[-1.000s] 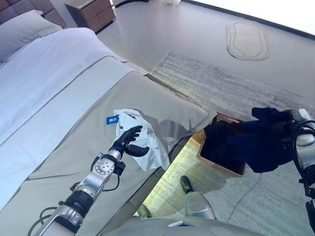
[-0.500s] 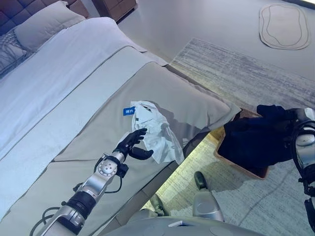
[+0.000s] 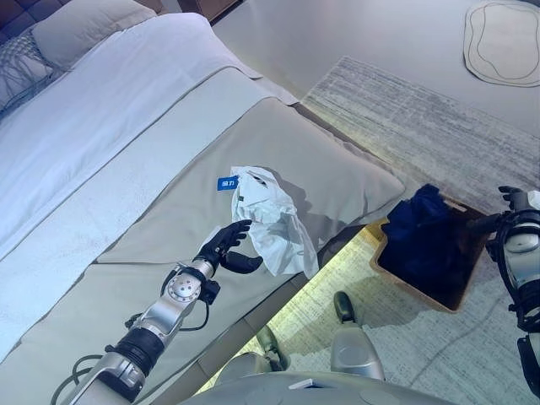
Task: Pick up the clothes from the bed and place them into the basket
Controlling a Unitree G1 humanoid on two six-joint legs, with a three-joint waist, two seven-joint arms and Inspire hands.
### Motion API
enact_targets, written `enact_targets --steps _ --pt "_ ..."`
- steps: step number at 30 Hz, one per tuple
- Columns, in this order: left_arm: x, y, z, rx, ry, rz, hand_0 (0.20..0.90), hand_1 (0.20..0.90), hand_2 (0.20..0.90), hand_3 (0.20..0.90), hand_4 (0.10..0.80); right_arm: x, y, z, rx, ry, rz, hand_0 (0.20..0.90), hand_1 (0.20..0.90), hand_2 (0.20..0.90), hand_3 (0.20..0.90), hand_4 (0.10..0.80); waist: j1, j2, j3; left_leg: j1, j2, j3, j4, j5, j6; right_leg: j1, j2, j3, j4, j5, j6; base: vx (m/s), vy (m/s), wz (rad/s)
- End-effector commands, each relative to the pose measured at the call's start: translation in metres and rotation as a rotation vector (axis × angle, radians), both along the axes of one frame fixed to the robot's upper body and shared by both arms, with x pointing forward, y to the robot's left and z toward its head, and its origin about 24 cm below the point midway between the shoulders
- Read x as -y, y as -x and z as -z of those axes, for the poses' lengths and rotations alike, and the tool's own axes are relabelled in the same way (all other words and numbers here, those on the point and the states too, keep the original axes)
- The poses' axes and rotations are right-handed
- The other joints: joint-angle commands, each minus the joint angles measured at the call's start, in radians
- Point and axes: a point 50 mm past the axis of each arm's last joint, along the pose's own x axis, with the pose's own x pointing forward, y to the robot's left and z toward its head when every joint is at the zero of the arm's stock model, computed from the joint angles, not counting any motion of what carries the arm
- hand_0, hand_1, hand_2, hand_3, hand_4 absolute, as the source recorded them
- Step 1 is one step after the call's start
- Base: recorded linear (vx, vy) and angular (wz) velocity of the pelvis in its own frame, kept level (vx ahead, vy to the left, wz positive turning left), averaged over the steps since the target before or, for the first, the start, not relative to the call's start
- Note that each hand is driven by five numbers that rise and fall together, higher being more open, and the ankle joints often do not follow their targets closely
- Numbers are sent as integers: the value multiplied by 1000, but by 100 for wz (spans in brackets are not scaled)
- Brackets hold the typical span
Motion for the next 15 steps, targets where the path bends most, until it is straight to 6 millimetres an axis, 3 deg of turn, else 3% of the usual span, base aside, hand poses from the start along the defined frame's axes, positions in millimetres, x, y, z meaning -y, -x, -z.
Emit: enact_targets --steps 1,10,15 --pt "-5 -16 -26 150 14 11 900 900 900 900 800 -1 -19 -45 131 165 -35 900 900 900 900 800 4 -70 -46 51 -20 -67 48 -111 -19 2 17 -58 13 -7 -11 0 0 0" --pt "-6 -14 -25 148 15 -7 900 900 900 900 800 0 -18 -50 116 226 -57 900 900 900 900 800 10 -83 -52 51 -17 -66 48 -106 -19 12 19 -65 13 -8 -13 0 0 0" --pt "-8 -12 -21 135 22 -45 900 900 900 900 800 -31 -41 -76 235 281 -211 900 900 900 900 800 30 -94 -55 53 -21 -83 56 -107 -17 29 14 -80 16 -13 -19 15 12 1"
